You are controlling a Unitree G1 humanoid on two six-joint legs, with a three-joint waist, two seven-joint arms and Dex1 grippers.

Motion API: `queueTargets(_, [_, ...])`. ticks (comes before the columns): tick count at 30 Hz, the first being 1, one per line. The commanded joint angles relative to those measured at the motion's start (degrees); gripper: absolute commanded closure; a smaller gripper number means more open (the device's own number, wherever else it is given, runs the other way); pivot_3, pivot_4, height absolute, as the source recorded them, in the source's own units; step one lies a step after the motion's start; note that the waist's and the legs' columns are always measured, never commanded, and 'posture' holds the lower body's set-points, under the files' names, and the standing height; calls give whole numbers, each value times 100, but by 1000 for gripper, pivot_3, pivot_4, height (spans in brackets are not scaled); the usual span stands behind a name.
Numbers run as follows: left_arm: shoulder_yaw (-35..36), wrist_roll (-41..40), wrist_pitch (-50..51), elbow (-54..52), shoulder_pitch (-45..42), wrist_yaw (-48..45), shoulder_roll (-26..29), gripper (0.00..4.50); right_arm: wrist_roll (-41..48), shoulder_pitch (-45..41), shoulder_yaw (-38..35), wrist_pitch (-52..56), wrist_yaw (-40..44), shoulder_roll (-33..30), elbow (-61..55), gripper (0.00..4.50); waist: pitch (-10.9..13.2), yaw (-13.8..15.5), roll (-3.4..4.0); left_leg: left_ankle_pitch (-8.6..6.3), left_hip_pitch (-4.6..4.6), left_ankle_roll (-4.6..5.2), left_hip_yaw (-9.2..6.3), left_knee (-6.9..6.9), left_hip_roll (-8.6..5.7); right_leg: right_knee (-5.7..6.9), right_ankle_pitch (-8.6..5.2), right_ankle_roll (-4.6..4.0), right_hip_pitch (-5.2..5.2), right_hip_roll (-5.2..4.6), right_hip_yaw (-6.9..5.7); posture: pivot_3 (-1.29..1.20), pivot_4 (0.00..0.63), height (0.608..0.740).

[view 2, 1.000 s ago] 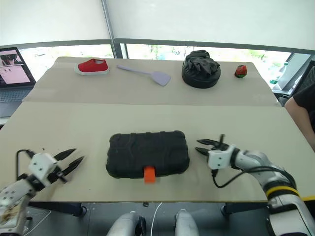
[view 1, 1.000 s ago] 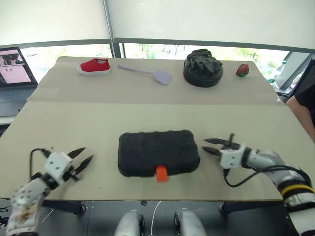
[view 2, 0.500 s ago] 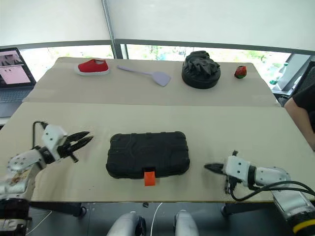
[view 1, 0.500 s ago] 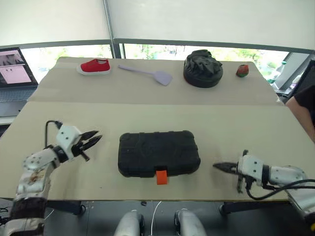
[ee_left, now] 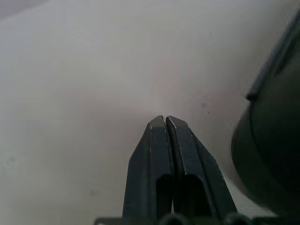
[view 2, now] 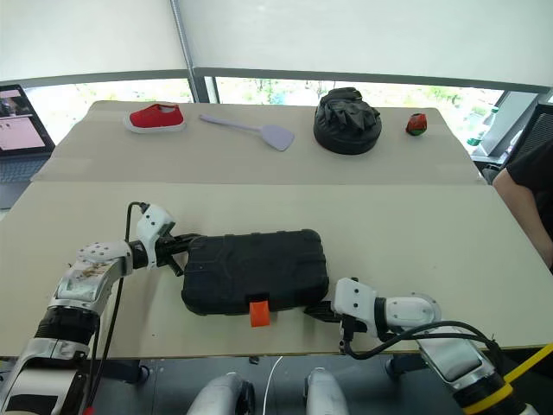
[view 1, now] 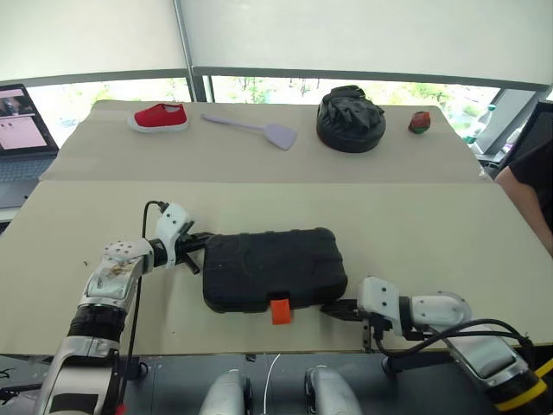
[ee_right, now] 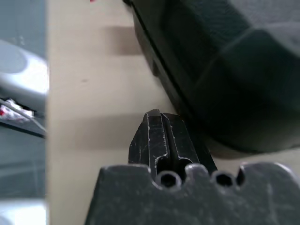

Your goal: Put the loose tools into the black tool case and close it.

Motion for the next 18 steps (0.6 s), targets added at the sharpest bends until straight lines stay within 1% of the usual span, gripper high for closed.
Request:
queueTargets(1, [230,-333,258,-441,258,-238,128,4392,-467,-467,149,3,-211,424,409,4500,-1,-27,-1,0,4,0,1,0,2,1,0,-1,1,1,2,0,150,740])
queueTargets(3, [421,-323,221,-466,329,-1,123,4392,-641,-801,127,-73,-267,621,801,4500,0,-28,-3,1,11,-2,0,0,4,7,1,-3,3,5,2,0,150,740])
queueTargets(8, [957,-703,445,-871,631,102,173,4392,-899,-1535,98,-517,-134,882,1767,4500,1,-12,-4,12,19,-18,-3,0,5,21,5,-11,2,4,3,0,150,740])
queueTargets(9, [1070,-845,568,-945,696,17,230,4392,-857,-1647,83,-509,-75,947,1887,4500,1,-9,-4,12,19,-18,-4,0,4,23,5,-10,3,3,3,0,150,740])
queueTargets(10, [1279,-1162,822,-1069,804,-214,350,4392,-821,-1794,66,-537,-35,1039,2047,4500,1,-7,-4,12,17,-18,-4,0,6,22,5,-10,1,3,3,0,150,740])
queueTargets(11, [1543,-1360,873,-1098,829,-251,410,4392,-865,-1992,66,-639,-64,1155,2280,4500,2,-15,-5,12,16,-19,-4,-1,6,23,5,-11,-1,3,2,0,150,740])
queueTargets(12, [1863,-1556,1038,-1067,753,-101,468,4392,-908,-2130,63,-727,-85,1236,2458,4500,2,-28,-6,12,13,-19,-3,-2,10,24,5,-11,-4,4,2,0,150,740])
queueTargets(13, [1989,-1685,1156,-1231,809,-171,602,4392,-961,-2274,41,-806,-150,1317,2674,4500,3,-32,-6,12,11,-19,-2,-3,11,25,5,-12,-8,4,2,0,150,740])
queueTargets(16, [1823,-1782,1305,-1685,996,-596,945,4392,-1049,-2469,-41,-1018,-221,1409,3054,4500,12,-40,-18,15,7,-25,-6,-4,13,28,4,-15,-13,5,-2,0,150,740])
queueTargets(18, [1691,-1823,1320,-1841,851,-637,985,4392,-1043,-2473,-91,-1067,-122,1344,3102,4500,16,9,-11,15,13,-26,-5,-10,5,30,4,-14,-8,-8,-1,0,150,740])
